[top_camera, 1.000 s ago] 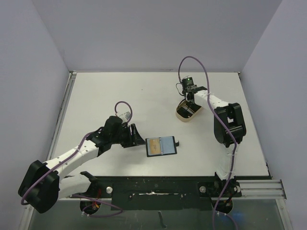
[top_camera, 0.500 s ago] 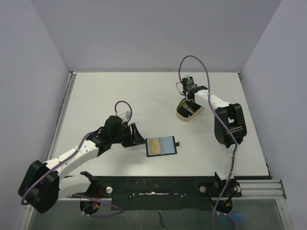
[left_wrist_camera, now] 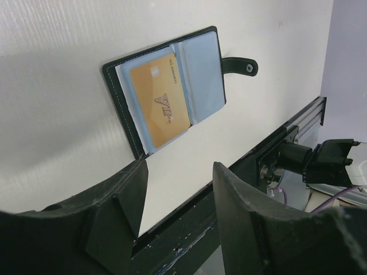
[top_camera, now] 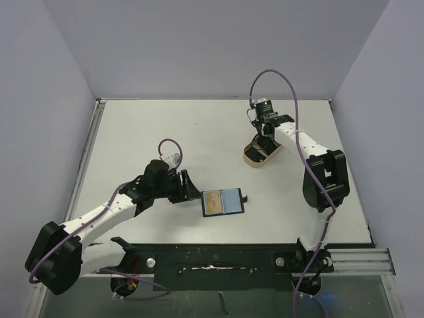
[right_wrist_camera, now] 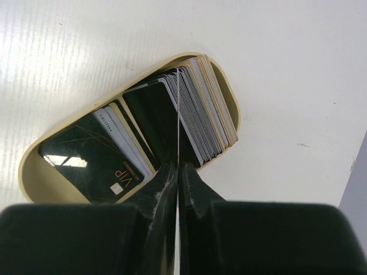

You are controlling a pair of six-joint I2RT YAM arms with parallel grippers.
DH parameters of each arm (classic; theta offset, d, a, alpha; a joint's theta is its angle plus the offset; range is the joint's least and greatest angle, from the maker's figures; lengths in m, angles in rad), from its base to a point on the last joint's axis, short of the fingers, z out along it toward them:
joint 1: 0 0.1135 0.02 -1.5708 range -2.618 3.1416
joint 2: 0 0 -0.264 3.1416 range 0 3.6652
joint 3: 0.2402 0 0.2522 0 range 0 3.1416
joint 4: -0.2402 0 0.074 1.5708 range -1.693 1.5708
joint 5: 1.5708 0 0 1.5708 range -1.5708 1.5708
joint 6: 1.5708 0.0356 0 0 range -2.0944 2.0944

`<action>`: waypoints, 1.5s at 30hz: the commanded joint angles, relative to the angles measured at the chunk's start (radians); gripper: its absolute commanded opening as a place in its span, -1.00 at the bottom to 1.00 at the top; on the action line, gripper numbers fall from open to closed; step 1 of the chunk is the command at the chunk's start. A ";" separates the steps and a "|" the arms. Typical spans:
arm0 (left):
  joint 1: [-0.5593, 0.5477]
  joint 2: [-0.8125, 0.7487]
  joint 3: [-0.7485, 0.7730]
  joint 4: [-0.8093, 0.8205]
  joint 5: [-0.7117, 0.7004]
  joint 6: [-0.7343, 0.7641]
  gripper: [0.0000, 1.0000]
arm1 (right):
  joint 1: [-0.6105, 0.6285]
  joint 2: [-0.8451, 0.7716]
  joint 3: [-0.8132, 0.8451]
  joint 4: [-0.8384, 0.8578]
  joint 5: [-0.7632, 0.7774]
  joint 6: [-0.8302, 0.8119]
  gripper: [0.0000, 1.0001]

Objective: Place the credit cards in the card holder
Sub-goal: Pick up the credit card from the storage box.

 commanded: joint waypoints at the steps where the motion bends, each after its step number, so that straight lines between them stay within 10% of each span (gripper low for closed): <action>1: 0.004 -0.005 0.012 0.055 0.021 -0.010 -0.05 | 0.005 -0.100 0.002 -0.023 -0.054 0.029 -1.00; 14: 0.006 -0.073 0.027 0.095 0.010 -0.107 -0.05 | 0.037 -0.440 -0.200 -0.013 -0.297 0.243 -1.00; 31: 0.013 -0.138 -0.018 0.490 0.110 -0.365 -0.05 | 0.161 -1.010 -0.757 0.549 -0.895 0.720 -1.00; 45: 0.014 -0.136 -0.107 0.773 0.157 -0.459 -0.05 | 0.188 -1.040 -0.974 0.914 -1.074 1.009 -1.00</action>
